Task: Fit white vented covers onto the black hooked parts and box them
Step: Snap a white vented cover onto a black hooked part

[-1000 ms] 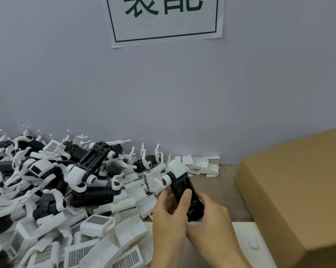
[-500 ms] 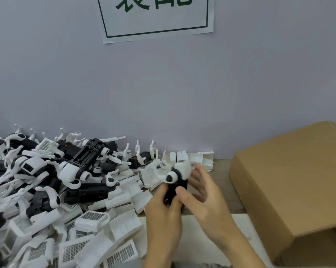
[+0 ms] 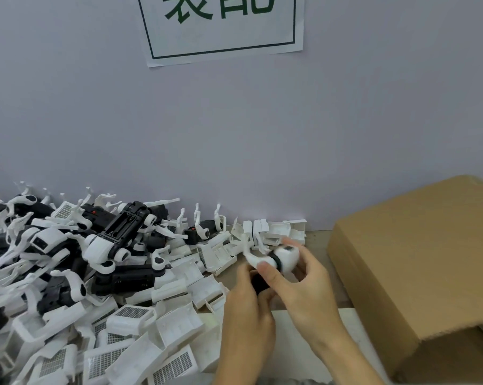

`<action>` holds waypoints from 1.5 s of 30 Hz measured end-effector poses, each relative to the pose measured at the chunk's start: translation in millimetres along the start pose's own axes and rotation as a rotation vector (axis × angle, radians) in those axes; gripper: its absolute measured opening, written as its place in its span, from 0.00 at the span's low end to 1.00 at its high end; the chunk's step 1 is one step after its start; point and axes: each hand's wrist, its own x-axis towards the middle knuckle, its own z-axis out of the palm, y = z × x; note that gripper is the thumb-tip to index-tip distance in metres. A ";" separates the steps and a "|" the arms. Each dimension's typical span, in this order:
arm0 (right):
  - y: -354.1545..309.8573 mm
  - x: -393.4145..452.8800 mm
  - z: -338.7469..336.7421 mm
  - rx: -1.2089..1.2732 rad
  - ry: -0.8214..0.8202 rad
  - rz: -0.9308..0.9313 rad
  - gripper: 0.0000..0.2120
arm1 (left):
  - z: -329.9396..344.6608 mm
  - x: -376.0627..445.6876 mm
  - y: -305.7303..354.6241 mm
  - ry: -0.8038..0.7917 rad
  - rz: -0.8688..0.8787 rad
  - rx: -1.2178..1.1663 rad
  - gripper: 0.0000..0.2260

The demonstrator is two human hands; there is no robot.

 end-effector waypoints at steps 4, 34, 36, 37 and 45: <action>3.6 2.7 -2.6 -0.002 0.093 0.028 0.19 | -7.2 6.4 3.7 0.289 -0.261 -0.375 0.09; 9.5 -8.5 1.9 0.010 -0.525 0.448 0.14 | -22.1 9.2 4.2 0.264 -0.597 -0.856 0.18; 10.7 -9.1 5.0 -0.034 -0.478 0.435 0.10 | -20.7 9.0 3.7 0.249 -0.626 -0.835 0.20; 11.2 -9.0 6.0 -0.057 -0.457 0.421 0.08 | -19.7 9.3 3.3 0.248 -0.630 -0.825 0.20; 10.6 -9.1 13.8 0.037 -0.404 0.405 0.10 | -17.3 9.6 1.9 0.289 -0.525 -0.774 0.21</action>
